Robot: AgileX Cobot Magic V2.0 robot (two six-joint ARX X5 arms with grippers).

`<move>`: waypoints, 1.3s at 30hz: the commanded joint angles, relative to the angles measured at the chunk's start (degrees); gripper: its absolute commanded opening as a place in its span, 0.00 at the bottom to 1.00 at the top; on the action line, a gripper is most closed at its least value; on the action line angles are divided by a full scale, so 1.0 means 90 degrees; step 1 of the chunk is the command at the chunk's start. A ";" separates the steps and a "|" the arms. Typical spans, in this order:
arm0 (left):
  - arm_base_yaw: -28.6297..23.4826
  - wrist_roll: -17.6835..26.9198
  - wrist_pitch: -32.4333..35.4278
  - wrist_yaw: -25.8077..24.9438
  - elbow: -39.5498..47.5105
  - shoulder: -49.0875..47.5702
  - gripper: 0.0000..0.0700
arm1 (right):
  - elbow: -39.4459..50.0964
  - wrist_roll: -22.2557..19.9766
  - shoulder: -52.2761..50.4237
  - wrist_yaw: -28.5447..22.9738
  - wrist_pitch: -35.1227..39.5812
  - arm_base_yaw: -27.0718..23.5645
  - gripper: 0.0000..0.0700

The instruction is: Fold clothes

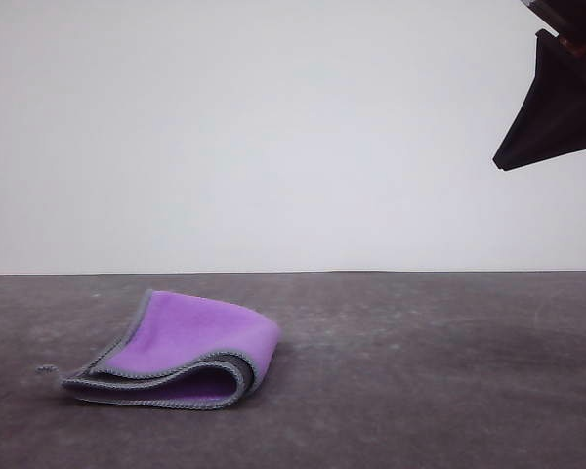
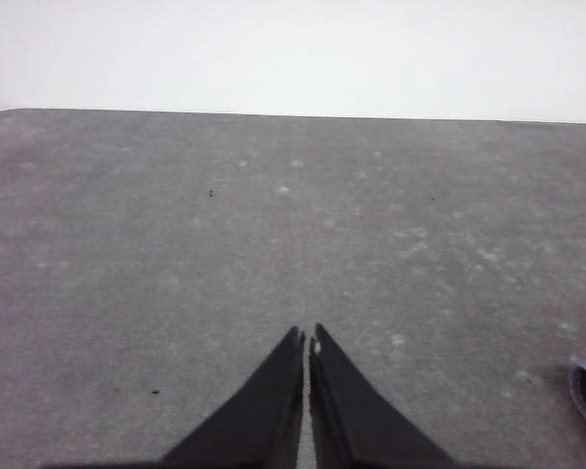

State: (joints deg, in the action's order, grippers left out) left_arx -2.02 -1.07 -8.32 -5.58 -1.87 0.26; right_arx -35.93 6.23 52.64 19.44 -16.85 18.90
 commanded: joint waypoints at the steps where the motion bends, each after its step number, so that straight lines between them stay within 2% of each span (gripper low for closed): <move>1: -0.0005 0.0045 0.0066 0.0024 0.0126 0.0001 0.00 | -0.0030 0.0021 0.0044 0.0001 0.0145 0.0012 0.02; 3: -0.0005 0.0045 0.0066 0.0024 0.0126 0.0001 0.00 | -0.0030 0.0012 0.0044 0.0000 0.0240 0.0012 0.02; 5: -0.0005 0.0045 0.0066 0.0024 0.0126 0.0001 0.00 | -0.0020 -0.0421 -0.0004 -0.0068 0.0247 0.0002 0.02; 6: -0.0005 0.0045 0.0066 0.0024 0.0126 0.0001 0.00 | 0.0010 -0.0721 -0.0087 -0.0213 0.0231 -0.0018 0.02; 9: -0.0005 0.0045 0.0066 0.0024 0.0126 0.0001 0.00 | 0.0318 -0.0969 -0.0550 -0.0781 0.0259 -0.0098 0.02; 12: -0.0005 0.0045 0.0066 0.0024 0.0126 0.0001 0.00 | 0.0969 -0.0944 -0.1293 -0.1349 0.0416 -0.0250 0.02; 17: -0.0005 0.0047 0.0066 0.0024 0.0126 0.0001 0.00 | 0.2292 -0.0583 -0.2865 -0.2349 0.0767 -0.0674 0.02; 20: -0.0005 0.0047 0.0066 0.0024 0.0126 0.0001 0.00 | 0.2913 -0.0500 -0.3778 -0.2648 0.0847 -0.0960 0.02; 30: -0.0005 0.0047 0.0066 0.0024 0.0126 0.0001 0.00 | 0.3917 -0.0524 -0.5824 -0.2652 0.0787 -0.1679 0.02; 39: -0.0005 0.0045 0.0065 0.0022 0.0124 -0.0001 0.00 | 0.3916 -0.0494 -0.5826 -0.2654 0.1065 -0.1744 0.02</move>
State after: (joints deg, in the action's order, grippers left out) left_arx -2.02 -1.06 -8.32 -5.59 -1.87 0.29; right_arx -0.91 0.91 0.14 -4.47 -7.88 3.27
